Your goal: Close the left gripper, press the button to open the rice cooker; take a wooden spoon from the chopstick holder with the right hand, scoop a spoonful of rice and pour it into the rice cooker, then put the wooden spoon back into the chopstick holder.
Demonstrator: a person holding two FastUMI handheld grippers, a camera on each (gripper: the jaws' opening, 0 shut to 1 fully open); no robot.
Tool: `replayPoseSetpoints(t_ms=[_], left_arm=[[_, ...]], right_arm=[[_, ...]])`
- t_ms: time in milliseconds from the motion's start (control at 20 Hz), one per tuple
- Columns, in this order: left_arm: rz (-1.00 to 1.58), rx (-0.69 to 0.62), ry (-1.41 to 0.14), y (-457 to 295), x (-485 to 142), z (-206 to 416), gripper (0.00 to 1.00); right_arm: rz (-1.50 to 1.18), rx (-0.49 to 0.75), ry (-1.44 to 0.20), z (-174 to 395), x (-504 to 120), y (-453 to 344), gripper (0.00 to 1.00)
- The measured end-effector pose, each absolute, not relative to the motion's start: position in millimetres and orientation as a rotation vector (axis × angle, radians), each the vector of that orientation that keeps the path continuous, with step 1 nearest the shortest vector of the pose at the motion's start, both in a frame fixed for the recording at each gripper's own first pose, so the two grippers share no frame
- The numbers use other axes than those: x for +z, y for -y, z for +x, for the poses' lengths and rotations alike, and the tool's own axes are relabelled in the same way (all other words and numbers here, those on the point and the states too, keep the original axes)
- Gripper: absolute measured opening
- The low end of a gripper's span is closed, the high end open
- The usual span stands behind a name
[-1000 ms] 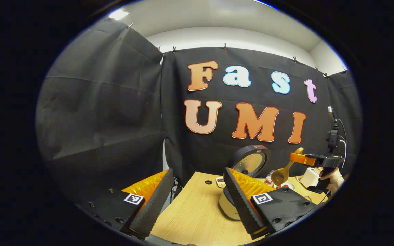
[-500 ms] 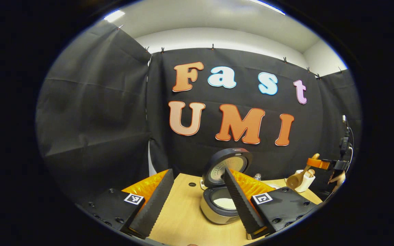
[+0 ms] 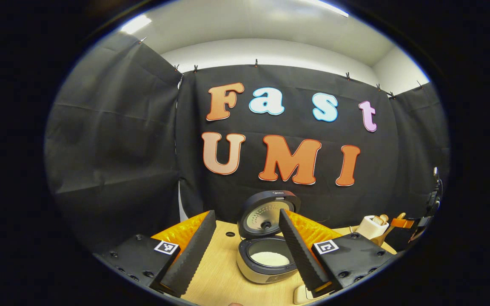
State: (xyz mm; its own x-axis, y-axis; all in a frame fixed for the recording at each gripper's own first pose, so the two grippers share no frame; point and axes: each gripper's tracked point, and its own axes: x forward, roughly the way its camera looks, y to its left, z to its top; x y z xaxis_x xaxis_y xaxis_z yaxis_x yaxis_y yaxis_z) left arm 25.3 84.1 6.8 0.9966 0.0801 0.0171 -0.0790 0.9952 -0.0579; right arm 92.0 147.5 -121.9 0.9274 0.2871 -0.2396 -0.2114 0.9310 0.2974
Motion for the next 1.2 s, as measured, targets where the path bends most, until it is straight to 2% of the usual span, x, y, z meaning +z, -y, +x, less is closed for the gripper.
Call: replayPoseSetpoints(t_ms=[400, 600, 850, 1050, 1200], left_arm=[[-0.047, 0.139, -0.004, -77.7, 5.2, 11.6, 1.00], [-0.034, 0.180, -0.007, -85.7, 6.9, 1.4, 0.98], [0.002, 0.231, -0.006, -98.9, 10.8, -4.6, 0.98], [0.019, 0.222, 0.003, -97.0, 13.1, -1.1, 0.99], [0.025, 0.200, 0.005, -90.7, 16.4, 6.2, 1.00]], right_arm=[[0.318, 0.228, -0.434, 108.1, -206.5, -130.8, 0.14], [0.358, 0.224, -0.500, 128.7, -236.2, -130.9, 0.14], [0.402, 0.236, -0.564, 127.7, -267.5, -125.5, 0.14], [0.462, 0.168, -0.570, 129.1, -274.2, -107.3, 0.22], [0.421, 0.109, -0.571, 131.0, -269.3, -74.7, 0.37]])
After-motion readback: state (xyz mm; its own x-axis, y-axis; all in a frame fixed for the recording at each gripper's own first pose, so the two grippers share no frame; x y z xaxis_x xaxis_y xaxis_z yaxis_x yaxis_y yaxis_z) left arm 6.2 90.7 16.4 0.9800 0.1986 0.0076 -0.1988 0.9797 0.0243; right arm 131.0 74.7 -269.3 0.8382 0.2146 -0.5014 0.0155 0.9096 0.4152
